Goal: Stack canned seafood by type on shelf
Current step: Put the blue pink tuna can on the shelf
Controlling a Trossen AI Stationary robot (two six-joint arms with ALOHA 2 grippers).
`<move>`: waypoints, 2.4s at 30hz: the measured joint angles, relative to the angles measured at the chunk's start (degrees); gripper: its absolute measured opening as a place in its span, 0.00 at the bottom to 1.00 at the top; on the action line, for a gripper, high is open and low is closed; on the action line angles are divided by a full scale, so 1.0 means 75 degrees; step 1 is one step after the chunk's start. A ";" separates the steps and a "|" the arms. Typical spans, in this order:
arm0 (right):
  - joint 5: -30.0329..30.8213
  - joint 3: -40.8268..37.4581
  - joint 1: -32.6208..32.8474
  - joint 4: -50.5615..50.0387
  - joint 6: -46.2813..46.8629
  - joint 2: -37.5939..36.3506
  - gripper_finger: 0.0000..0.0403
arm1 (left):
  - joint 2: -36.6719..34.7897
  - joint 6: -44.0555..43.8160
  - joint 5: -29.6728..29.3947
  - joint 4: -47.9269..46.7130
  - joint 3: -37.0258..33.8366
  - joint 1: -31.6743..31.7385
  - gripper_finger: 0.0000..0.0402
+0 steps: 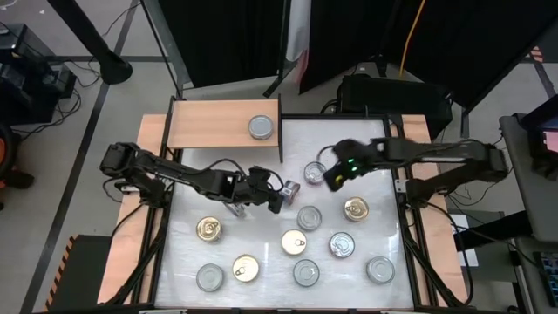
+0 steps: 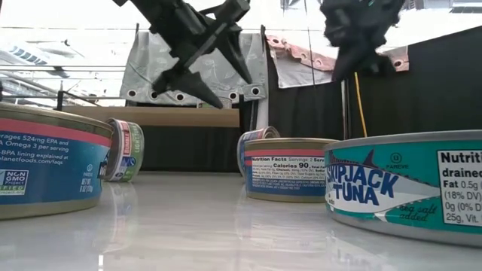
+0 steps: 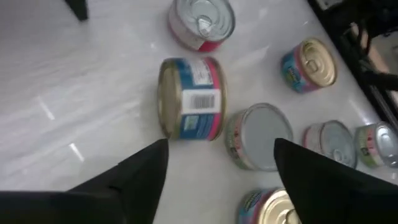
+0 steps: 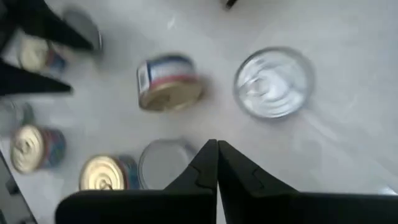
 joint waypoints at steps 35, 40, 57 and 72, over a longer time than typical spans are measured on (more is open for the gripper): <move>0.0657 0.0006 -0.0252 0.0159 0.0090 -0.1191 0.00 | 0.2133 0.1292 -0.0611 0.1419 0.0195 -0.0024 0.75; 0.0663 0.0006 -0.0252 0.0160 0.0057 -0.1191 0.00 | 0.2120 0.1733 -0.0571 0.1705 0.0200 -0.0021 0.53; 0.0752 0.0004 -0.0252 0.0327 -0.0056 -0.1191 0.00 | -0.2934 0.0584 -0.0610 -0.0313 0.0211 0.0555 0.49; 0.0705 0.0006 -0.0235 0.1202 -0.0096 -0.0857 0.00 | -0.5191 -0.1084 -0.0037 -0.3009 -0.0916 0.4272 0.49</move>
